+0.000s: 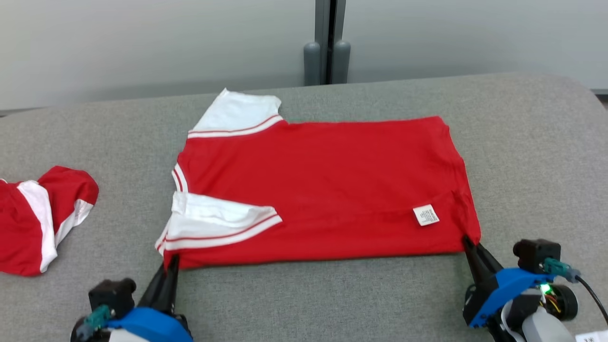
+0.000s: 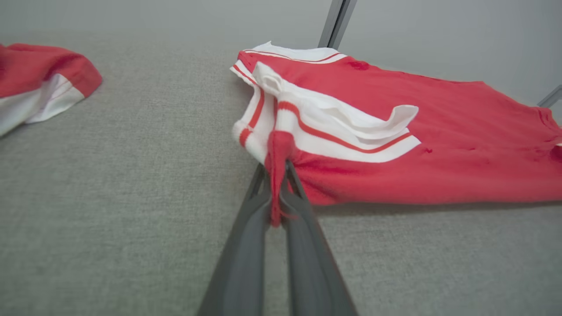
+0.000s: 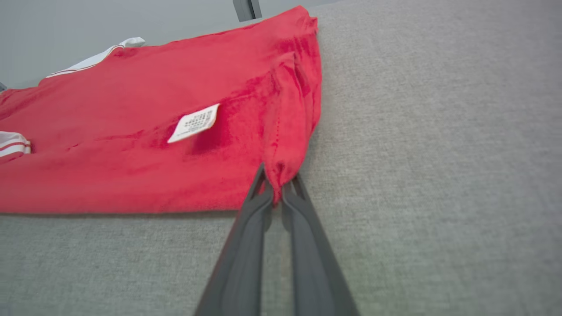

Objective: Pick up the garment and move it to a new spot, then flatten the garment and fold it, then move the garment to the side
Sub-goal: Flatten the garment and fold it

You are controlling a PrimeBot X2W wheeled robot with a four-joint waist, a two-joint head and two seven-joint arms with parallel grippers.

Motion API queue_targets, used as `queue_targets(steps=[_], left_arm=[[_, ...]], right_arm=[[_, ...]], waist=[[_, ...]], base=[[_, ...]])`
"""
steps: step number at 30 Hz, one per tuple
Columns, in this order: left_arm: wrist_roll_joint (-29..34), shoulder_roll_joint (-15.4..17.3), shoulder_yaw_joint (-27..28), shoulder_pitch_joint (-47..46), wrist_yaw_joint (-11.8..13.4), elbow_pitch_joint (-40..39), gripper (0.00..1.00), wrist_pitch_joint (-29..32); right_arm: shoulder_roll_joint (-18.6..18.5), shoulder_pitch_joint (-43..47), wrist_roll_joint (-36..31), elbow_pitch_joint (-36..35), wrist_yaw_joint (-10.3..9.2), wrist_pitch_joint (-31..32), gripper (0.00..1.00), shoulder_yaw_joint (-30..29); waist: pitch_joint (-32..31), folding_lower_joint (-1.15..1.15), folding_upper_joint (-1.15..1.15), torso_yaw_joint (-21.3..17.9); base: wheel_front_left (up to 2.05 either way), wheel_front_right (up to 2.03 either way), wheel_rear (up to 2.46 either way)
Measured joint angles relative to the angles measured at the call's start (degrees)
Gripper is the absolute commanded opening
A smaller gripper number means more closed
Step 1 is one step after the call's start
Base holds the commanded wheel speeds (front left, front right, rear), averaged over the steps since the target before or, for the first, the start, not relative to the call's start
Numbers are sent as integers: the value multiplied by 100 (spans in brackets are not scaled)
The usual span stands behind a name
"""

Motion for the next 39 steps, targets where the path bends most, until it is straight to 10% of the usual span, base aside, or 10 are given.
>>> queue_targets(steps=[20,21,22,23,39], left_arm=[[20,-12,-3,1625,625,-1616,0,259],[19,-22,-19,1635,639,-1635,36,281],[22,-25,-31,1640,648,-1634,95,286],[25,-35,-30,1640,666,-1633,100,283],[553,123,788,1134,842,-1983,100,7]], right_arm=[[103,1841,-52,-2059,0,1185,0,-700],[123,1881,-34,-2097,0,1252,20,-703],[131,1910,-30,-2114,0,1296,62,-700],[134,1917,-30,-2123,0,1319,100,-698],[140,1143,-334,-2302,0,423,100,-504]], waist=[[-466,0,0,143],[-469,0,0,147],[-472,0,0,149],[-478,0,0,150],[-526,1,0,41]], base=[[0,0,0],[0,0,0],[0,0,0],[0,0,0],[0,0,0]])
